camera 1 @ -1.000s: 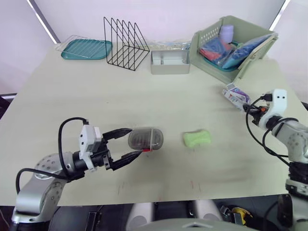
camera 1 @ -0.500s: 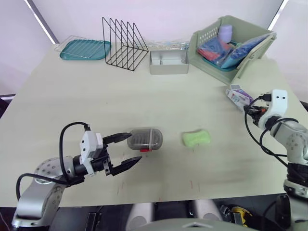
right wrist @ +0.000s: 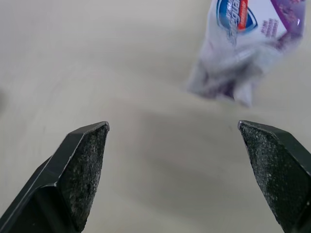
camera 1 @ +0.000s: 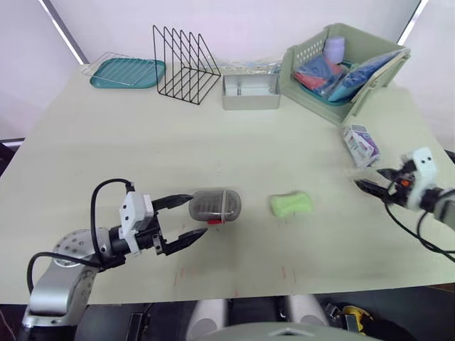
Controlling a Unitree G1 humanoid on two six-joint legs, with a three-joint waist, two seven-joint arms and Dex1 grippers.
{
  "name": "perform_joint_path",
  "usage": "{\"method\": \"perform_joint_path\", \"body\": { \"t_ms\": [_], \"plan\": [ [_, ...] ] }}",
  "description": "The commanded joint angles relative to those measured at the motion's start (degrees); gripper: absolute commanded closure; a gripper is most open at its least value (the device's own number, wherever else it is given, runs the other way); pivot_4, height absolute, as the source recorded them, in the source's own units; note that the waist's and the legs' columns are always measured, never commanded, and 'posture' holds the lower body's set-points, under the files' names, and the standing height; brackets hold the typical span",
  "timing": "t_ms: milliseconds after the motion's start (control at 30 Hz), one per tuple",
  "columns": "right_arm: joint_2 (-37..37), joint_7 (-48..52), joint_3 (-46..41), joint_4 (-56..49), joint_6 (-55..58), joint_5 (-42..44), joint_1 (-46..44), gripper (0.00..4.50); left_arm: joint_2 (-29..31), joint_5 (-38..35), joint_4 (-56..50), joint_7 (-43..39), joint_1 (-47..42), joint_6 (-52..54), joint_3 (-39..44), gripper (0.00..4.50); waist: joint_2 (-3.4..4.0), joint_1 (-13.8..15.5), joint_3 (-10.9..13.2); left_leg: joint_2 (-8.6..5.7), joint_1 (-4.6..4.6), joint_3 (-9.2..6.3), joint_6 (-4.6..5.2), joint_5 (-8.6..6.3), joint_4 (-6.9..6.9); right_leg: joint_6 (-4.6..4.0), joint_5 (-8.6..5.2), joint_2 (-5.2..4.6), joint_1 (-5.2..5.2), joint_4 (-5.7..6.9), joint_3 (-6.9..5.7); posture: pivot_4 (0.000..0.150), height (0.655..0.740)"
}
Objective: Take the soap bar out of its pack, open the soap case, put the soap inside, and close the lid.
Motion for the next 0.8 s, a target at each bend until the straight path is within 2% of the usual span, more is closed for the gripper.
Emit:
{"method": "perform_joint_path", "body": {
  "t_ms": [33, 133, 333, 533, 800],
  "plan": [
    [-1.9, 10.6, -0.5, 4.4, -8.7, 0.6, 0.6, 0.04, 0.8, 1.8, 0.4, 0.2, -1.4, -2.0, 0.3, 0.0, -0.01, -0.2, 0.0, 0.02, 0.01, 0.0, 0.0, 0.0, 0.0, 0.0, 0.0, 0.03, 0.01, 0.0, 0.0, 0.15, 0.74],
    [-1.3, 20.9, 1.2, 3.0, -16.3, 2.2, 2.2, 0.04, 1.3, 3.4, 1.3, -0.2, -2.7, -2.9, -0.6, 0.0, 0.0, -0.2, 0.0, 0.05, 0.02, 0.02, 0.0, 0.0, -0.02, 0.0, 0.0, 0.06, 0.0, 0.01, 0.02, 0.15, 0.74],
    [3.8, 35.2, 6.8, 0.0, -32.9, 2.8, 1.7, 0.04, 3.7, 6.9, 3.4, -1.6, -6.2, -3.5, -3.0, 0.0, -0.02, 0.0, 0.0, 0.05, 0.02, -0.03, 0.0, 0.0, 0.03, 0.01, 0.0, 0.06, 0.02, 0.02, 0.0, 0.15, 0.74],
    [5.5, 36.6, 13.9, 2.4, -40.8, 7.0, -0.1, 0.04, 5.2, 7.7, 4.5, -2.2, -11.0, -2.2, -4.6, 0.0, -0.03, 0.3, 0.0, 0.03, -0.03, -0.1, -0.01, 0.0, 0.1, 0.01, 0.01, -0.01, 0.04, 0.02, -0.04, 0.15, 0.74],
    [8.3, 36.6, 14.8, 6.9, -42.3, 5.9, -4.0, 0.04, 8.1, 9.4, 7.6, -4.6, -14.7, -1.2, -6.4, 0.0, -0.03, 0.2, 0.0, 0.01, -0.02, -0.11, -0.01, 0.0, 0.12, 0.0, 0.01, 0.01, 0.04, 0.04, -0.05, 0.15, 0.74]
  ]
}}
